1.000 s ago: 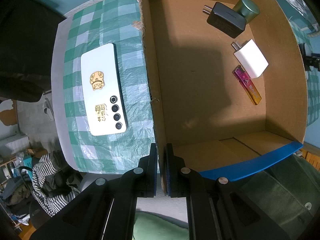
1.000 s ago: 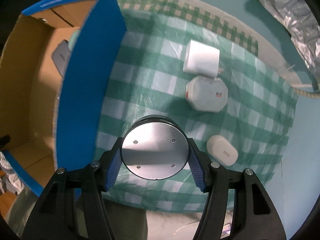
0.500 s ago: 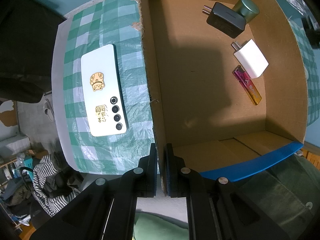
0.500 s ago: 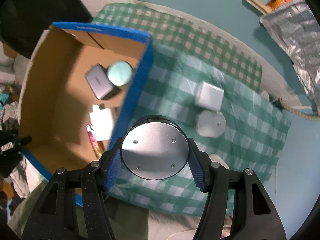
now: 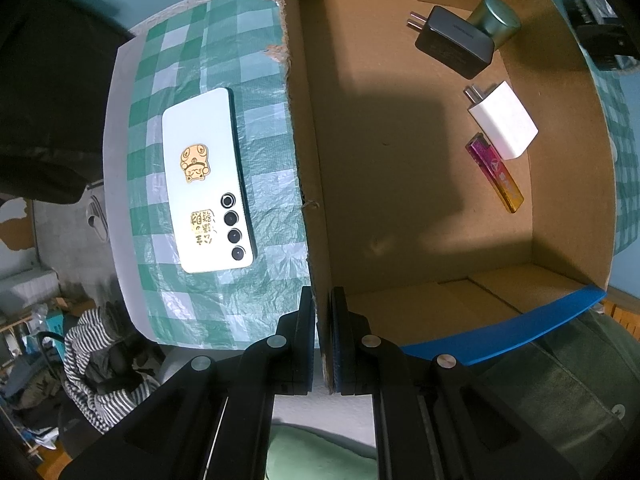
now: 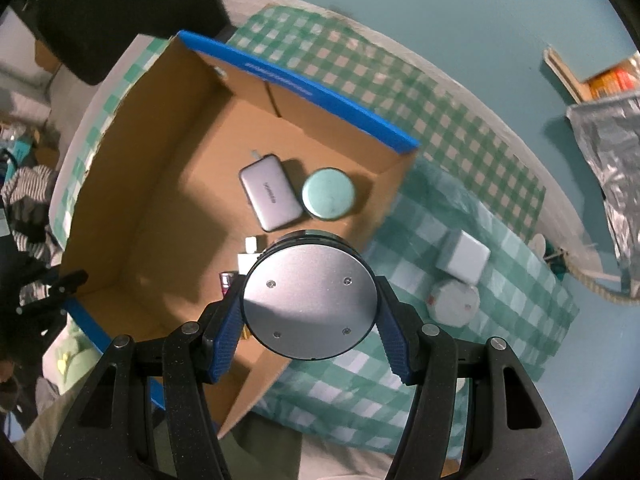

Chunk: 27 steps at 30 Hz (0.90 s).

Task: Organize rigid objects
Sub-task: 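Carry the silver puck into the box with the right gripper, then lower the puck beside the teal tin and open the right gripper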

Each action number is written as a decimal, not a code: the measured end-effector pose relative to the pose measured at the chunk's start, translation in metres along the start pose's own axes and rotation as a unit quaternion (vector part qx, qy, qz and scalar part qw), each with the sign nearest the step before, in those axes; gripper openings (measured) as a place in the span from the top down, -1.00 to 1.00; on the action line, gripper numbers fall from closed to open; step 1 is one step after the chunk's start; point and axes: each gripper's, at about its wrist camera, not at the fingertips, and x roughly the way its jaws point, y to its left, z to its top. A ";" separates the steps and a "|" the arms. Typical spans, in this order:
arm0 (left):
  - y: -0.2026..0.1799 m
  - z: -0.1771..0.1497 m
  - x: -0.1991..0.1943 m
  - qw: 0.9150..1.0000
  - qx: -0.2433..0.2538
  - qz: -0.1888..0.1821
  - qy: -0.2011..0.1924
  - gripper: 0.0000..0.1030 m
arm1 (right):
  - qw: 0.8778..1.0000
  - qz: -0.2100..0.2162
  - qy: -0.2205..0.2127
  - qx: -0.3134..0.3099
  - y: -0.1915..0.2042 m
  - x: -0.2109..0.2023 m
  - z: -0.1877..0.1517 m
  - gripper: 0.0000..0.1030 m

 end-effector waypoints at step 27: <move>0.000 -0.001 -0.002 1.000 -0.005 -0.002 0.001 0.83 | 0.998 -0.009 0.049 -0.045 0.035 0.075 0.019 -0.19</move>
